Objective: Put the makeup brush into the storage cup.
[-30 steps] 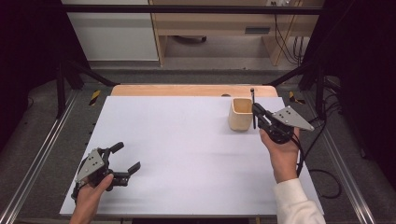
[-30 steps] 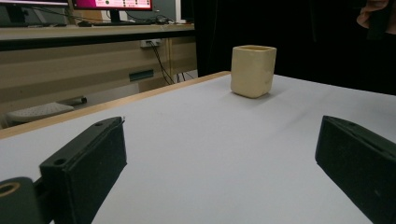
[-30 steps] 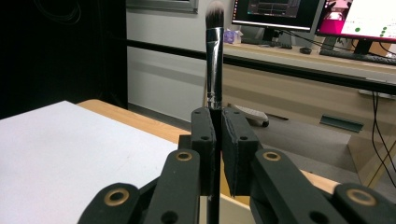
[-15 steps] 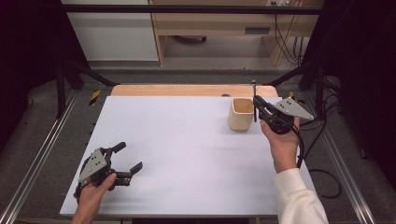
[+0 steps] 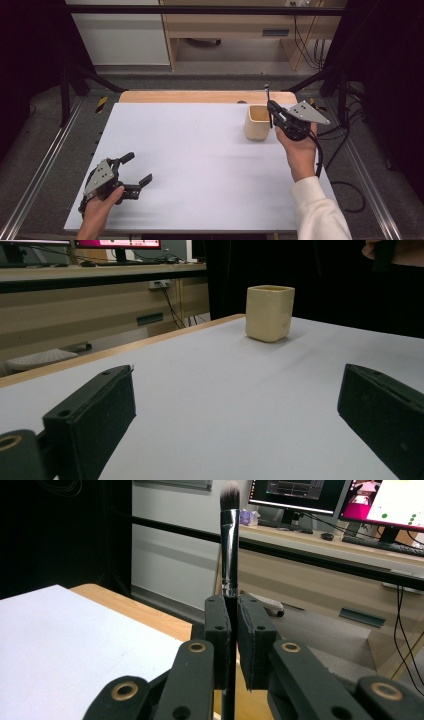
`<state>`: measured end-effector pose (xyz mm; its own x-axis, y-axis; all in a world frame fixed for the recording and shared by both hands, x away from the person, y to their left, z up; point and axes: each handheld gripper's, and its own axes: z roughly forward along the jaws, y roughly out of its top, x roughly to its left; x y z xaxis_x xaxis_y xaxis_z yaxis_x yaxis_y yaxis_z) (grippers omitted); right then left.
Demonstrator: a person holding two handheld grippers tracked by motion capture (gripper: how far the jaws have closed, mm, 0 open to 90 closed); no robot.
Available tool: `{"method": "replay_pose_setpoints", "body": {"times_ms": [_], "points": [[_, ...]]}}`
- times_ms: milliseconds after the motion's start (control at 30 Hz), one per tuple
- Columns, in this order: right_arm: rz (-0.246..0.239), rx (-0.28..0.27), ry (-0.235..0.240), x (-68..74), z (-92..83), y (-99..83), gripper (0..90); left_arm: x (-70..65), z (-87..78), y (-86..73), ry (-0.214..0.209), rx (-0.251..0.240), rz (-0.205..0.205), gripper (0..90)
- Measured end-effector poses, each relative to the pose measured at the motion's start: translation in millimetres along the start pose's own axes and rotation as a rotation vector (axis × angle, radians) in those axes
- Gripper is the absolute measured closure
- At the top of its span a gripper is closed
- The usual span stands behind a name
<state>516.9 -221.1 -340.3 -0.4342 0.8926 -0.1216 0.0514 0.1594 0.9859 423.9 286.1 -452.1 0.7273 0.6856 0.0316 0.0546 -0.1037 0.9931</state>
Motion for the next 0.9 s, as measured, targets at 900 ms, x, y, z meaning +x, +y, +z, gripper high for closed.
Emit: {"method": "replay_pose_setpoints", "body": {"times_ms": [900], "points": [[-0.025, -0.009, 0.005, -8.6, 19.4, -1.9, 83.7, -1.0, -0.1, 0.7, -0.007, -0.007, 0.002, 1.6]]}}
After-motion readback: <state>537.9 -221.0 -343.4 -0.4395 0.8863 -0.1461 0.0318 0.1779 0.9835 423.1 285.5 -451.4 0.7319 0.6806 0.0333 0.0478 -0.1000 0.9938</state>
